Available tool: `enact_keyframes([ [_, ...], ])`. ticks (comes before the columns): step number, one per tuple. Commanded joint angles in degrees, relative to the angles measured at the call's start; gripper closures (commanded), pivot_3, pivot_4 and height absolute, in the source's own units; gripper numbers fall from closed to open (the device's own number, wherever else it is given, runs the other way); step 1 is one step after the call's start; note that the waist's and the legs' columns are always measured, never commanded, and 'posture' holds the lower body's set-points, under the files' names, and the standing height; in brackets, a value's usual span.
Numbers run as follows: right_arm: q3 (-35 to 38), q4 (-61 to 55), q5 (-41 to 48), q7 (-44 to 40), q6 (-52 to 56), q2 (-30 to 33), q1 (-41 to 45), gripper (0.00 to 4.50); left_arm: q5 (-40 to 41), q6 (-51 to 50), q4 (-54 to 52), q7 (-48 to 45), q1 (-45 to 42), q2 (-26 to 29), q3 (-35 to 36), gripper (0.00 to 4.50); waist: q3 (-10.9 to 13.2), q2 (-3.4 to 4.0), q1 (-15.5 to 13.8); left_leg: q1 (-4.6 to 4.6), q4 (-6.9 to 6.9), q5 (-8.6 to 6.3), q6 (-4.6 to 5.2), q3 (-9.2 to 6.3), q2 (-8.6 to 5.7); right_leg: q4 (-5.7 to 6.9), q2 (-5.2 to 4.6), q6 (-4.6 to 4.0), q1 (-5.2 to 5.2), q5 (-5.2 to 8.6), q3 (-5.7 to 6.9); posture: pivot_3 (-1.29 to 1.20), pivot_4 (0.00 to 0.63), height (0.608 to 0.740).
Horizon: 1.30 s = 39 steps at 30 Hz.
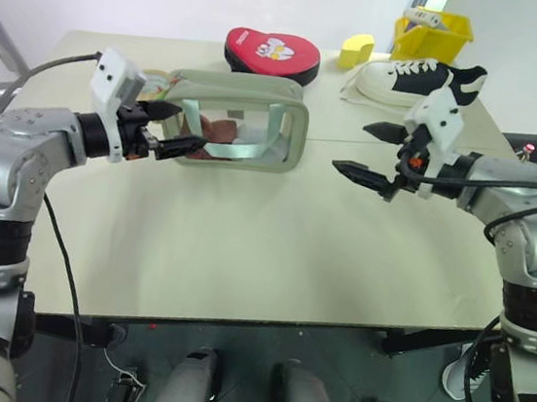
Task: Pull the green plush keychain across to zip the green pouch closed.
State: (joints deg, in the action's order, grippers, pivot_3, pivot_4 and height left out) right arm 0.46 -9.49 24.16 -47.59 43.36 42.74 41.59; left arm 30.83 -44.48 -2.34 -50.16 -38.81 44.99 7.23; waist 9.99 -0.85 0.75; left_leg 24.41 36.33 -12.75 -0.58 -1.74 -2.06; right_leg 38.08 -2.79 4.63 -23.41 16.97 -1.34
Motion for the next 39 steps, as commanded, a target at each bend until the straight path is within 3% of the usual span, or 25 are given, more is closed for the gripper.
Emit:
enact_keyframes([
  [1,1.8,-2.0,1.1,0.2,-0.4,-0.2,2.1,0.0,1.0,-0.2,-1.9,-0.4,-1.0,1.2,1.6,0.04,0.0,0.0,0.0,0.0,0.0,0.0,0.0,0.0,0.0,0.0,0.0,0.0,0.0,0.0,0.0,0.0,0.15,0.74],
  [14,0.0,0.0,-0.6,-0.8,-3.4,-0.7,2.3,0.0,3.0,-1.4,-6.1,4.7,0.5,-0.7,4.1,0.04,0.0,0.0,0.0,0.0,0.02,0.0,0.0,0.0,0.0,0.02,0.0,0.0,0.0,0.0,0.0,0.0,0.15,0.74],
  [25,-2.7,7.3,-4.8,3.0,-8.1,-7.6,7.3,0.0,5.4,-4.1,-12.6,10.4,7.7,-0.9,9.0,0.04,0.0,0.0,0.3,-0.03,0.06,0.0,0.0,0.02,0.0,0.09,0.01,0.0,0.0,-0.01,-0.03,0.0,0.15,0.74],
  [29,-6.3,17.4,-9.5,3.3,-13.6,-11.6,15.1,0.0,9.9,-7.9,-15.4,13.2,11.5,-1.4,15.2,0.04,0.0,0.01,0.7,-0.04,0.06,0.01,-0.01,0.03,0.0,0.14,0.02,0.0,-0.04,-0.01,-0.03,0.0,0.15,0.74],
  [32,-9.8,32.0,-13.9,0.9,-22.7,-16.3,24.7,0.0,14.0,-10.5,-19.7,14.4,15.2,-1.7,18.8,0.04,0.0,0.02,0.7,-0.04,0.05,0.02,-0.03,0.02,0.0,0.15,0.03,0.0,-0.04,-0.01,-0.01,0.0,0.15,0.74],
  [39,-15.6,62.8,-23.8,-4.5,-42.7,-23.7,38.8,0.0,16.9,-11.0,-22.0,17.8,16.4,-1.9,20.1,0.04,0.0,-0.02,0.2,-0.04,0.03,0.03,-0.09,0.01,-0.02,0.11,0.03,-0.01,-0.02,-0.01,0.03,0.0,0.15,0.74],
])
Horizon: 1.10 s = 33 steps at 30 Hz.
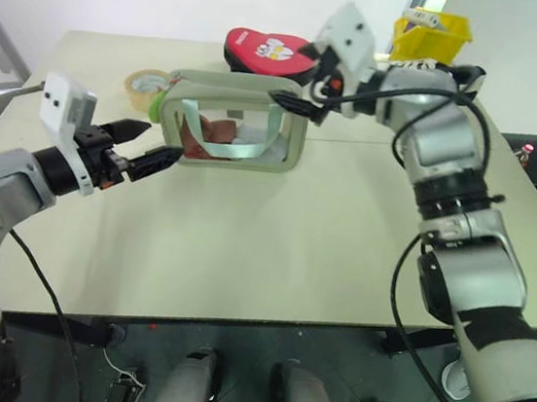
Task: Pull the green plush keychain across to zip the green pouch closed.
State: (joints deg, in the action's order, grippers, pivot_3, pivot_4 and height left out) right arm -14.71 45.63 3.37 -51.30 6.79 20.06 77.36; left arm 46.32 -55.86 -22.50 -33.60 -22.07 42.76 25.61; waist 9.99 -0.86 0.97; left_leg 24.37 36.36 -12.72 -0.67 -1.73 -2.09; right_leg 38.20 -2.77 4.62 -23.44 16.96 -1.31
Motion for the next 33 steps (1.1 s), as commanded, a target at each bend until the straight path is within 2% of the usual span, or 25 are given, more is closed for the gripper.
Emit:
enact_keyframes([
  [1,-1.2,11.1,-4.5,-0.5,-8.0,-1.9,4.2,0.0,1.7,0.4,-2.3,1.7,-0.2,0.2,1.8,0.04,0.0,-0.02,-0.1,0.0,0.0,0.0,0.0,0.0,-0.01,-0.02,-0.01,0.0,0.02,0.0,0.01,0.0,0.15,0.74],
  [5,-3.3,20.8,-10.2,1.0,-13.3,-4.3,7.2,0.0,3.3,0.2,-4.5,3.8,1.1,-0.5,2.1,0.04,0.0,-0.01,0.2,0.0,-0.02,0.0,-0.02,0.01,-0.04,-0.02,-0.02,0.0,0.0,0.0,-0.02,0.0,0.15,0.74],
  [9,-4.4,24.6,-13.6,-1.0,-15.9,-5.3,8.2,0.0,5.2,0.1,-6.0,5.8,2.4,-0.7,3.2,0.04,0.0,0.0,0.3,0.0,-0.2,0.09,-0.17,0.0,-0.02,0.02,0.01,0.0,-0.14,0.0,-0.03,0.0,0.15,0.74],
  [10,-4.3,25.1,-14.2,-1.1,-16.1,-5.5,8.3,0.25,5.9,0.1,-6.1,6.1,2.6,-0.7,3.6,0.01,0.0,0.0,0.4,0.0,-0.22,0.13,-0.23,-0.01,-0.02,0.04,0.01,-0.01,-0.16,0.0,-0.03,0.0,0.15,0.74],
  [12,-4.3,25.7,-15.3,-1.5,-17.2,-5.7,8.4,0.84,6.4,0.5,-6.1,6.6,2.9,-0.4,3.5,0.0,0.0,0.0,0.8,0.0,-0.22,0.13,-0.24,-0.01,-0.01,0.07,0.03,-0.01,-0.17,0.0,-0.03,0.0,0.15,0.74],
  [19,-2.0,27.0,-16.3,0.8,-16.7,-5.5,8.7,4.44,6.6,1.4,-5.8,7.2,2.6,-0.1,1.8,0.0,0.0,0.0,1.6,-0.24,-0.21,0.17,-0.3,-0.02,-0.01,0.11,0.05,-0.11,0.03,-0.07,-0.03,0.0,0.15,0.74],
  [23,-0.5,26.1,-15.8,-0.8,-16.9,-2.9,8.4,4.48,6.2,1.8,-5.2,7.1,1.7,-0.7,-0.3,0.0,0.0,0.0,1.4,-0.27,-0.21,0.2,-0.34,-0.05,0.0,0.17,0.06,-0.12,0.04,-0.07,-0.03,0.0,0.15,0.74],
  [27,1.0,19.8,-13.7,-9.0,-19.1,3.2,5.7,4.48,5.9,2.3,-3.2,5.7,-0.5,-0.9,-2.9,0.0,0.0,0.0,0.4,-0.21,-0.18,0.19,-0.34,-0.05,-0.03,0.07,0.03,-0.11,0.07,-0.07,-0.01,0.0,0.15,0.74],
  [30,1.9,8.1,-10.8,-17.6,-18.5,8.5,-0.4,4.48,5.4,2.9,-1.4,4.0,-1.5,-0.5,-4.2,0.0,0.0,0.0,-0.1,-0.19,-0.21,0.16,-0.28,-0.04,-0.03,-0.01,0.03,-0.11,0.08,-0.07,0.0,0.0,0.15,0.74],
  [33,2.7,-9.2,-7.4,-24.5,-12.2,14.5,-9.0,4.48,6.2,2.7,0.2,1.8,-3.2,-0.3,-5.5,0.0,0.0,0.0,0.0,-0.14,-0.27,0.13,-0.24,-0.04,0.0,-0.03,0.04,-0.11,0.02,-0.07,0.0,0.0,0.15,0.74],
])
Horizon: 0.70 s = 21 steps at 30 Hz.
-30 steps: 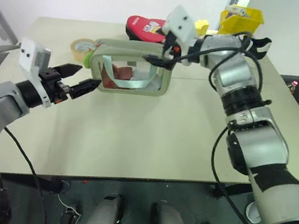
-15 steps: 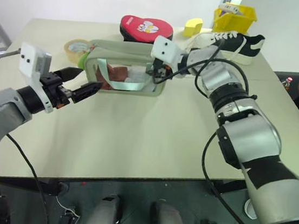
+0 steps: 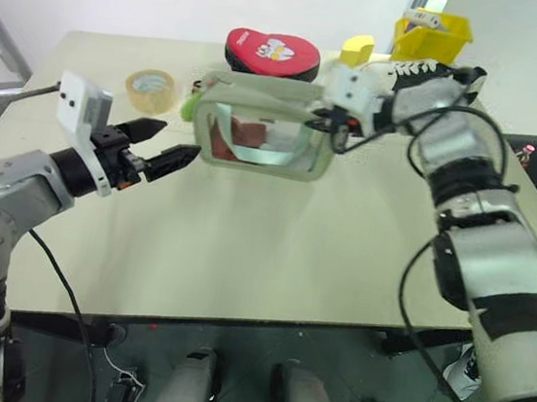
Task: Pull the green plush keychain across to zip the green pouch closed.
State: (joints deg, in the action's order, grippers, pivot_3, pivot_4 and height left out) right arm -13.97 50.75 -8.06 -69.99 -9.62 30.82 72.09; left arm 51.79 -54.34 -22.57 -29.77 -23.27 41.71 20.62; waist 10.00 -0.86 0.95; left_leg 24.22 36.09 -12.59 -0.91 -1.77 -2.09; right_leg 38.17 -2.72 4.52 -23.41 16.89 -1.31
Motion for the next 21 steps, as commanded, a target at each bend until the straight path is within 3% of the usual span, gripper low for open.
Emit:
enact_keyframes([
  [1,2.2,-19.4,5.0,-7.0,6.4,5.3,-6.1,4.48,1.0,1.1,0.7,-2.8,-2.5,0.9,-0.9,0.0,0.0,0.02,-0.1,0.04,0.01,-0.01,0.01,0.0,0.02,0.0,0.01,0.0,-0.04,0.0,0.01,0.0,0.15,0.74],
  [6,3.6,-32.5,8.4,-8.9,14.0,8.9,-11.5,4.48,1.3,0.6,1.9,-5.9,-3.9,1.6,-2.1,0.0,0.0,0.04,0.3,0.05,0.07,0.0,0.01,0.03,0.03,0.05,0.02,0.0,-0.07,0.0,-0.02,0.0,0.15,0.74],
  [16,4.4,-26.8,7.3,-6.4,10.1,13.9,-12.6,4.48,2.4,-0.3,2.9,-9.1,-5.6,2.6,-3.7,0.0,0.0,0.04,-0.2,0.03,0.13,0.01,0.0,0.03,0.03,-0.01,-0.03,-0.03,0.02,-0.01,-0.01,0.0,0.15,0.74],
  [19,4.0,-25.3,7.0,-6.8,8.6,14.8,-13.7,3.35,2.7,-0.5,2.4,-9.5,-5.1,2.8,-3.7,0.0,0.0,0.04,-0.2,0.03,0.08,0.01,0.0,0.02,0.04,-0.01,-0.02,-0.03,-0.01,-0.01,0.0,0.0,0.15,0.74],
  [21,4.1,-26.5,7.7,-8.1,9.2,15.5,-15.0,2.31,2.6,-0.5,2.1,-9.5,-4.8,3.0,-3.7,0.0,0.0,0.04,-0.2,0.03,0.09,0.01,0.0,0.02,0.04,-0.02,-0.02,-0.03,0.0,-0.01,0.0,0.0,0.15,0.74],
])
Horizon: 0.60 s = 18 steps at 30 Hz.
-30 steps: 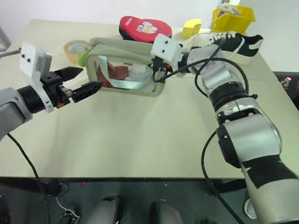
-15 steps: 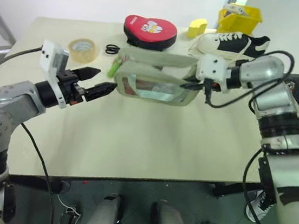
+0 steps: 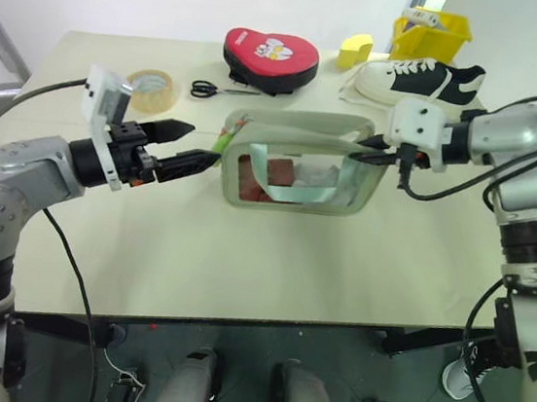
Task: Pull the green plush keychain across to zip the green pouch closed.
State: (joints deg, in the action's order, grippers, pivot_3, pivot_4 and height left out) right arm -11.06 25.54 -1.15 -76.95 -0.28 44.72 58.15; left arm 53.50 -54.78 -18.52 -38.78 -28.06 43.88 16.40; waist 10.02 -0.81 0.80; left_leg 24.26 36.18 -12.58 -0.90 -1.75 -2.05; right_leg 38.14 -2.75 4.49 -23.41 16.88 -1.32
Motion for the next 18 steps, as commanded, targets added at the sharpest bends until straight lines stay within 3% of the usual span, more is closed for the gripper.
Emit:
enact_keyframes([
  [1,1.2,-2.5,1.1,-1.6,0.2,2.1,-1.7,1.78,0.9,-0.1,-2.0,-0.4,0.2,1.0,0.6,0.0,0.0,0.0,0.0,0.0,0.01,0.0,0.0,0.0,0.0,-0.01,0.0,0.0,0.01,0.0,0.0,0.0,0.15,0.74],
  [3,1.6,-5.3,1.8,-2.2,1.3,2.9,-1.9,0.84,0.8,-0.1,-1.8,-0.5,0.6,1.4,1.0,0.0,0.0,0.0,0.0,0.0,0.05,0.0,0.0,0.0,0.0,0.0,0.0,0.0,0.03,0.0,0.0,0.0,0.15,0.74],
  [7,3.2,-11.1,5.1,-3.3,8.5,2.8,0.2,0.84,0.7,0.3,-1.3,-0.5,1.3,2.3,1.9,0.0,0.0,0.02,0.1,-0.02,0.07,0.0,0.01,0.0,0.0,0.05,0.0,0.0,0.03,0.0,-0.01,0.0,0.15,0.74],
  [11,2.3,-17.0,7.3,-0.6,16.0,-1.5,2.9,0.84,0.5,0.7,-1.1,-0.7,1.7,3.0,2.1,0.0,0.0,0.02,0.3,-0.03,0.03,0.0,0.0,-0.01,0.03,0.06,0.01,-0.01,-0.01,0.0,-0.01,0.0,0.15,0.74],
  [18,-2.8,-11.2,1.7,4.9,12.8,-7.0,3.4,0.84,-0.5,1.4,-1.6,-1.9,2.4,4.0,1.2,0.0,0.0,0.0,-0.3,0.0,0.07,0.0,0.0,-0.01,0.02,0.02,-0.03,-0.01,0.02,0.0,0.01,0.0,0.15,0.74],
])
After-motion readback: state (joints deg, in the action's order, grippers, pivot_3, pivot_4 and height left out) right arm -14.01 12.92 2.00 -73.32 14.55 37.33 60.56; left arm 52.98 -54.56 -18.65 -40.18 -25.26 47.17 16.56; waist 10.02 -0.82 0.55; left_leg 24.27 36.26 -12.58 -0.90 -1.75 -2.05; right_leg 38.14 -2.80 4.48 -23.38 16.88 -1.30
